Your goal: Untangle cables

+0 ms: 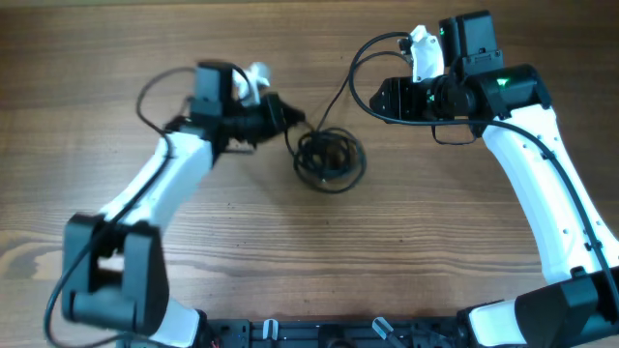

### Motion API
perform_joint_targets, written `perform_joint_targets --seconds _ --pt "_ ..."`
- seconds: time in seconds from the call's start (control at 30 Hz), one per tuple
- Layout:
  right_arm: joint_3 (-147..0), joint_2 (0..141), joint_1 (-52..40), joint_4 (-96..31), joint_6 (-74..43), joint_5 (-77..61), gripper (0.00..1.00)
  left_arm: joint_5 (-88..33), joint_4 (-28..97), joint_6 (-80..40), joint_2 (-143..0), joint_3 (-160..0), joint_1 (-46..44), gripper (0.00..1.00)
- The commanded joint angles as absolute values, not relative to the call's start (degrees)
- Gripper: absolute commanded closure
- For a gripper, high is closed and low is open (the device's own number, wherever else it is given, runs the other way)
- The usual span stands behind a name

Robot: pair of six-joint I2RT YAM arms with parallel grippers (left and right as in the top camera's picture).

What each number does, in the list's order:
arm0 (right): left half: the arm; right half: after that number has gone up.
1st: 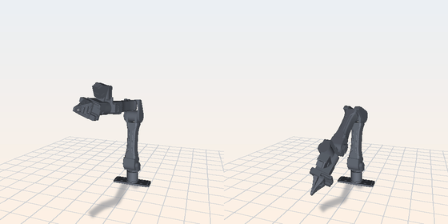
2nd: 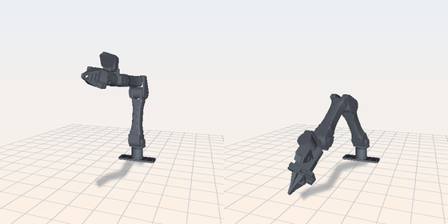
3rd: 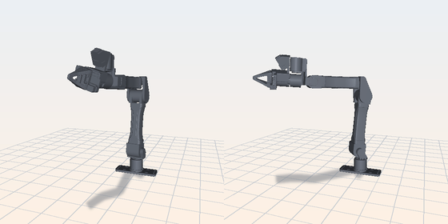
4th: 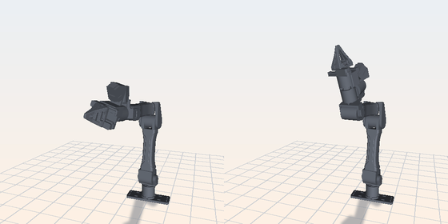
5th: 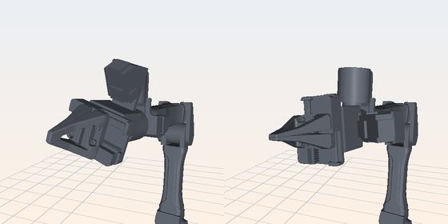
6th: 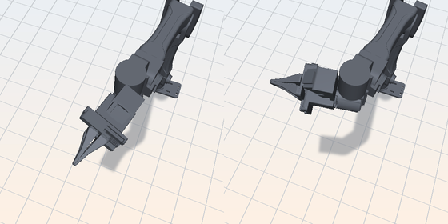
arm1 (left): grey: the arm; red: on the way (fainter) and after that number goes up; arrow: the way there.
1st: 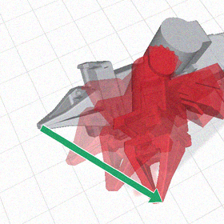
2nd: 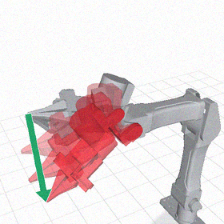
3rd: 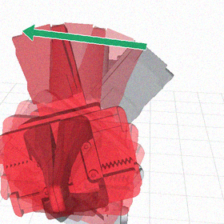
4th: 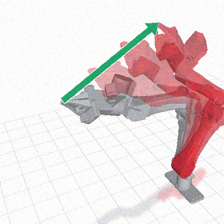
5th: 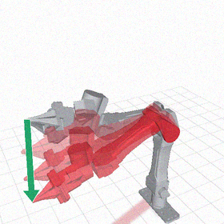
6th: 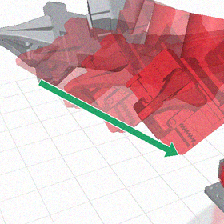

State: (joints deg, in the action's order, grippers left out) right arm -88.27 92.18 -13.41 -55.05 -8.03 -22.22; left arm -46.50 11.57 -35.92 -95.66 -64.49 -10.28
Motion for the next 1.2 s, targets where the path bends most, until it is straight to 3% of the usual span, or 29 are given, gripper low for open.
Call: perform_joint_targets --seconds 0.0,0.1,0.27,0.63,0.7,0.93,1.07,1.17 --pt "-88.5 92.5 -13.6 -53.7 -7.6 -27.3 0.42 -59.5 5.4 -45.3 -86.2 -74.8 -6.4 0.96" --pt "-88.5 92.5 -13.6 -51.0 -7.6 -34.0 0.42 -62.6 -5.0 -58.1 -82.7 -76.4 -6.0 0.96" --pt "-88.5 92.5 -13.6 -48.9 -7.6 -41.6 0.44 -59.6 -9.0 -67.8 -82.3 -76.4 -5.8 0.96" --pt "-88.5 92.5 -16.0 -46.2 -8.2 -44.1 0.46 -40.3 11.5 -67.8 -82.3 -76.4 -7.1 0.96" --pt "-88.5 92.5 -18.6 -46.3 -8.0 -39.1 0.46 -39.8 11.4 -68.1 -82.3 -76.4 -7.1 0.96" --pt "-88.5 93.1 -24.1 -48.7 -23.9 -17.2 0.47 -36.7 15.1 -68.4 -82.3 -76.4 -7.3 0.96" --pt "-88.5 93.3 -23.7 -51.6 -28.8 -8.6 0.46 -16.6 35.1 -68.4 -83.2 -76.4 -10.6 0.96" --pt "-88.5 93.3 -23.2 -52.0 -28.8 -8.3 0.46 -5.3 42.2 -68.4 -85.8 -76.2 -14.5 0.96"
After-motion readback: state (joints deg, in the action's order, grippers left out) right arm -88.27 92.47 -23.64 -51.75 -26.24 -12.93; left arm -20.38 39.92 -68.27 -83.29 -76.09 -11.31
